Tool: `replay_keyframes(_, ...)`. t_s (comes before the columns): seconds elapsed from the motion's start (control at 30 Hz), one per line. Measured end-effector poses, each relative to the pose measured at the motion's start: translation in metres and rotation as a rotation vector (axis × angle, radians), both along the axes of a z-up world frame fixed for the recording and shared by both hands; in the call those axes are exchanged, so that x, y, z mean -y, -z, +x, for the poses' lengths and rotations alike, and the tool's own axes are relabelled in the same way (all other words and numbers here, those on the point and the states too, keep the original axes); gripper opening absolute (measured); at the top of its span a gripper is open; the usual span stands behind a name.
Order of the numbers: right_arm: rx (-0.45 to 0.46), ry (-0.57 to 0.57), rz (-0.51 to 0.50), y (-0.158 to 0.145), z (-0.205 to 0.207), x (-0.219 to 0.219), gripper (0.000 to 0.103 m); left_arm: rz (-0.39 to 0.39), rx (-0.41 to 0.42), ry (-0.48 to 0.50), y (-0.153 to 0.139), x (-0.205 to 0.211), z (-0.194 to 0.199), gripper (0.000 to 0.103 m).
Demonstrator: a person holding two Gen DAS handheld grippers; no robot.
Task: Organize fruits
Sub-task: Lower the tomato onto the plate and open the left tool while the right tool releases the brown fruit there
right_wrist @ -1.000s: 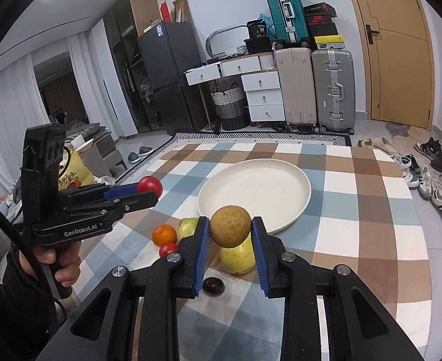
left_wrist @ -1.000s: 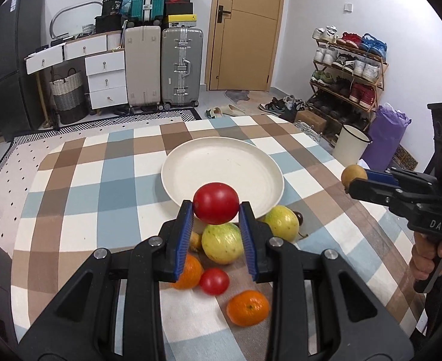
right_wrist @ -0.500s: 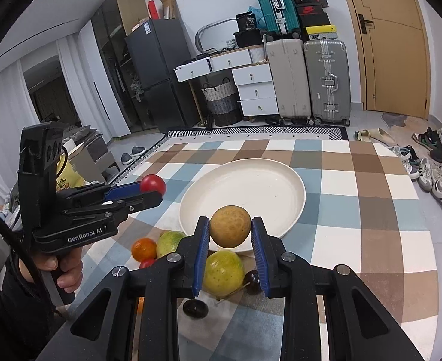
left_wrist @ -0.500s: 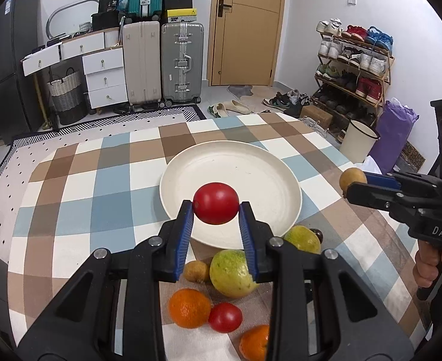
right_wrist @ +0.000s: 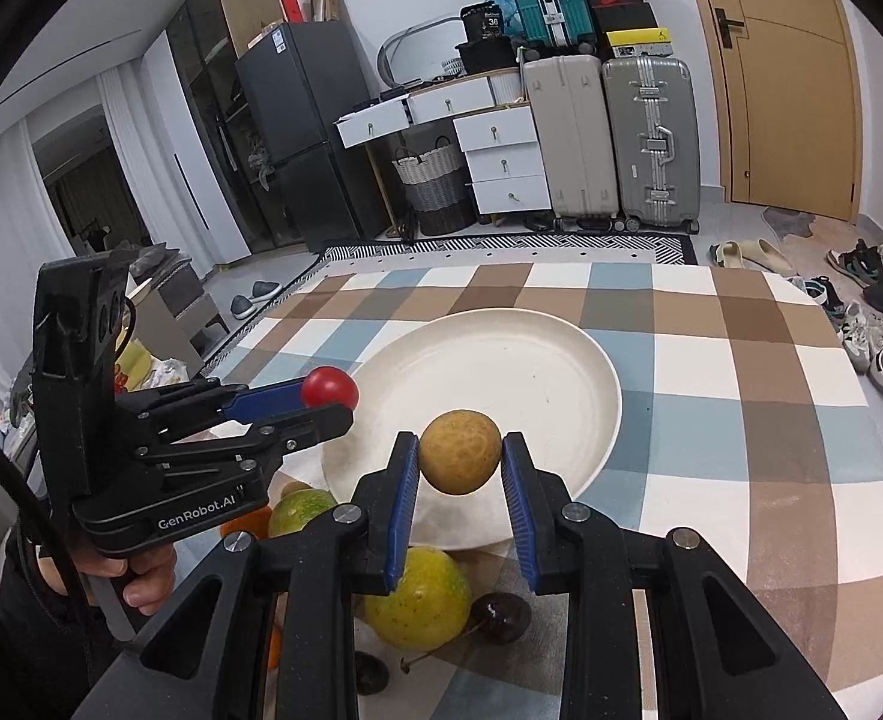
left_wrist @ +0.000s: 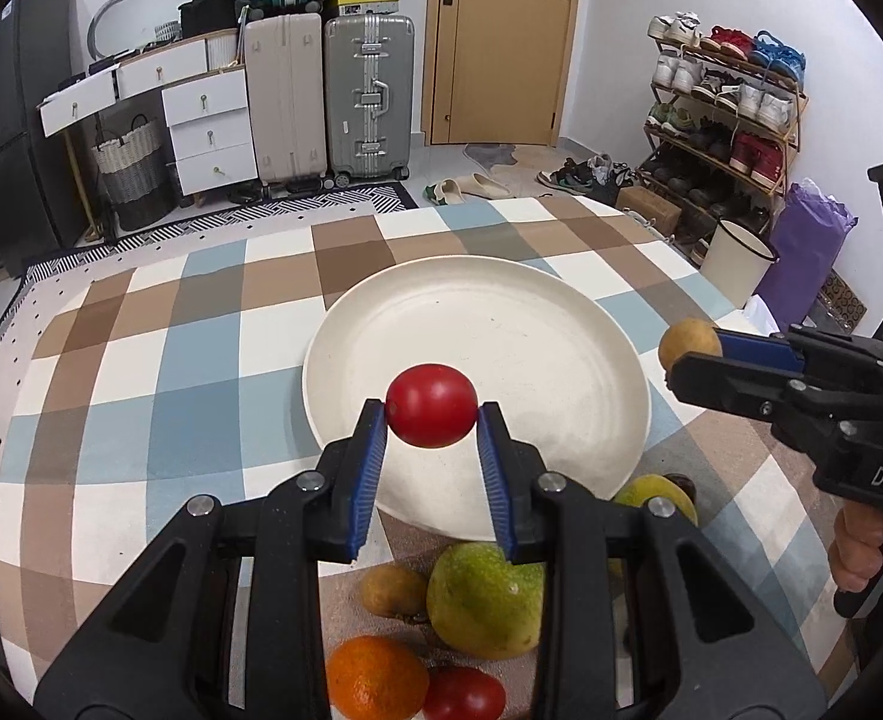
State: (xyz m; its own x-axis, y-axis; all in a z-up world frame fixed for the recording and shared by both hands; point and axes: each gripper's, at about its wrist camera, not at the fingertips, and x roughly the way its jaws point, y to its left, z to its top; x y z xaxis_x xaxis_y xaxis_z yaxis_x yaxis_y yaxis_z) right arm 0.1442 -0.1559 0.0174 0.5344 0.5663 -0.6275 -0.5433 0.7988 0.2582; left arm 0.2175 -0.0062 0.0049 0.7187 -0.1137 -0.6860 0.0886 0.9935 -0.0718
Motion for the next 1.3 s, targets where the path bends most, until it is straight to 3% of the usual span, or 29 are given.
replay_keyframes(0.67,-0.094,0.029,-0.053,0.044,0.040,-0.007,0.028,0.028,-0.115,0.004,0.038,0.003,0.041,0.028)
replay_keyframes(0.93,-0.101,0.036,-0.068,0.047,0.042,-0.008,0.030,0.017,-0.108,-0.010,0.039,0.002,0.043,0.029)
replay_keyframes(0.97,-0.093,0.044,-0.075,0.045,0.040,-0.008,0.032,0.014,-0.108,-0.011,0.037,0.000,0.041,0.034)
replay_keyframes(1.17,-0.040,0.073,-0.065,0.027,0.023,0.004,0.051,-0.018,-0.019,-0.061,0.018,-0.009,0.016,0.097)
replay_keyframes(1.2,-0.028,0.073,-0.059,0.023,0.019,0.007,0.052,-0.021,-0.005,-0.072,0.015,-0.012,0.010,0.102)
replay_keyframes(1.3,0.001,0.089,-0.054,0.015,0.006,0.014,0.082,-0.049,0.014,-0.084,0.006,-0.021,-0.008,0.102)
